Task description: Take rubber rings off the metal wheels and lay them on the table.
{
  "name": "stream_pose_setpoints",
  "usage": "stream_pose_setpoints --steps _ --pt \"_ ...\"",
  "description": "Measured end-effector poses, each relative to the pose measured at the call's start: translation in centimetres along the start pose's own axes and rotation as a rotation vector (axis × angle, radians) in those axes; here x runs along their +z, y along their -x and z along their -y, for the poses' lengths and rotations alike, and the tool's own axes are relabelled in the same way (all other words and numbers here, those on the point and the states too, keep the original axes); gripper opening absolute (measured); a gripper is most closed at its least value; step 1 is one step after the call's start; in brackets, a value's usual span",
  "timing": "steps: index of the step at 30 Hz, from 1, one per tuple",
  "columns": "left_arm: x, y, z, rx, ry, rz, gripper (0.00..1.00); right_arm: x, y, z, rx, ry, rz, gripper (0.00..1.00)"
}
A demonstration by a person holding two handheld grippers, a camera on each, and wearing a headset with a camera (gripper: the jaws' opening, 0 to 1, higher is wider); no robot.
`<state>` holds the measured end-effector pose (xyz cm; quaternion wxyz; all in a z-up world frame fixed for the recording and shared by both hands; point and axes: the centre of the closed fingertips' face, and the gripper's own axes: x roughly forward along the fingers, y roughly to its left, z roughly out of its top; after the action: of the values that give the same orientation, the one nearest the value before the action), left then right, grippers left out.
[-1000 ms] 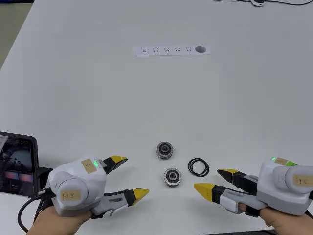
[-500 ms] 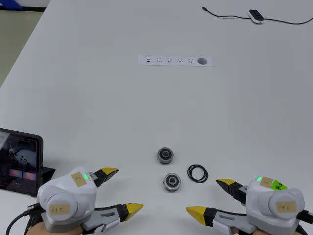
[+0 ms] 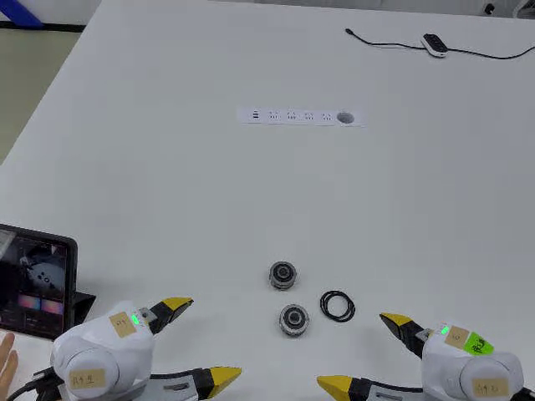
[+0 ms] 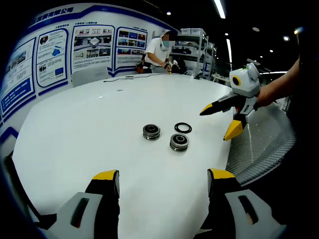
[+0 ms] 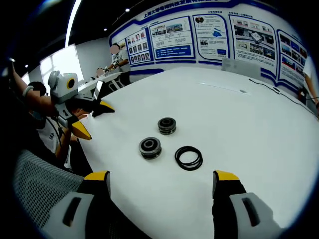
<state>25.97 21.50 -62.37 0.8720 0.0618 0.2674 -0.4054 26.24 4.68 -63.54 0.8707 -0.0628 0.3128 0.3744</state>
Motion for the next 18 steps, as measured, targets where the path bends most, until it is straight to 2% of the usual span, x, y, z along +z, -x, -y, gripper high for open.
stream_pose_setpoints --steps 6,18 --pt "-0.17 0.09 0.25 -0.003 0.01 -0.001 0.78 -0.14 -0.03 0.12 -0.001 0.023 -0.006 0.88" --pt "-0.18 0.21 0.03 0.001 0.011 0.001 0.78 -0.15 0.09 0.6 -0.016 0.002 0.002 0.88"
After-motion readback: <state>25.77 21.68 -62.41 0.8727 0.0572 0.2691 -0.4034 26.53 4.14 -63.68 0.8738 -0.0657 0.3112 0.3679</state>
